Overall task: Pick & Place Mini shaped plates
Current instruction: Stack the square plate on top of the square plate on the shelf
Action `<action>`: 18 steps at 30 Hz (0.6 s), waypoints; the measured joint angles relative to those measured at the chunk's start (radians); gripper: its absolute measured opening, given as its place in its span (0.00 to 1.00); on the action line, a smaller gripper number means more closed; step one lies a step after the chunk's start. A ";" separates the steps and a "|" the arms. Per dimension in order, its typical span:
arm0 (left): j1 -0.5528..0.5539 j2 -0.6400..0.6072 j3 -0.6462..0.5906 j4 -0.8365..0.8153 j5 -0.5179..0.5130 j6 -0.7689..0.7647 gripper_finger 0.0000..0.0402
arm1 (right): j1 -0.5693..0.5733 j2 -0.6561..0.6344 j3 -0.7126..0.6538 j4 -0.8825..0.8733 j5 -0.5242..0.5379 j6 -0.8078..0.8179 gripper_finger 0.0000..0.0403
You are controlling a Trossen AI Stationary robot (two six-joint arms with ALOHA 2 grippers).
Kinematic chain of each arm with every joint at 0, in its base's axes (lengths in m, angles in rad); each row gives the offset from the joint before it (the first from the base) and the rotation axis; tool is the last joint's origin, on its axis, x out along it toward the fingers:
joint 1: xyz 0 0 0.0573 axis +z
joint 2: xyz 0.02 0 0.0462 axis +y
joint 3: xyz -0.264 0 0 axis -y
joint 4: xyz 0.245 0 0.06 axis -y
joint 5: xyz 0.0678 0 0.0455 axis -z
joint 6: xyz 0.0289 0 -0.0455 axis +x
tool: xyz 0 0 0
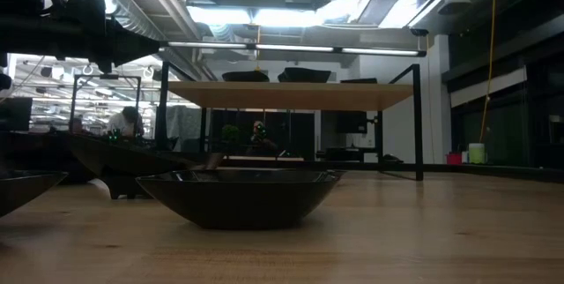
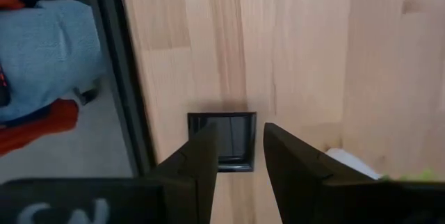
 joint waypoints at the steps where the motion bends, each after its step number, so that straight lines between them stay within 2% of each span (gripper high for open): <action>1: 0.000 0.000 0.000 0.000 0.000 0.000 0.21 | 0.004 0.001 0.000 0.001 0.000 0.013 0.29; 10: 0.000 0.000 0.000 0.000 0.000 0.000 0.21 | 0.029 0.004 0.000 0.001 -0.002 0.090 0.29; 18: 0.000 0.000 0.000 0.000 0.000 0.000 0.21 | 0.060 0.063 0.000 0.030 -0.093 0.108 0.29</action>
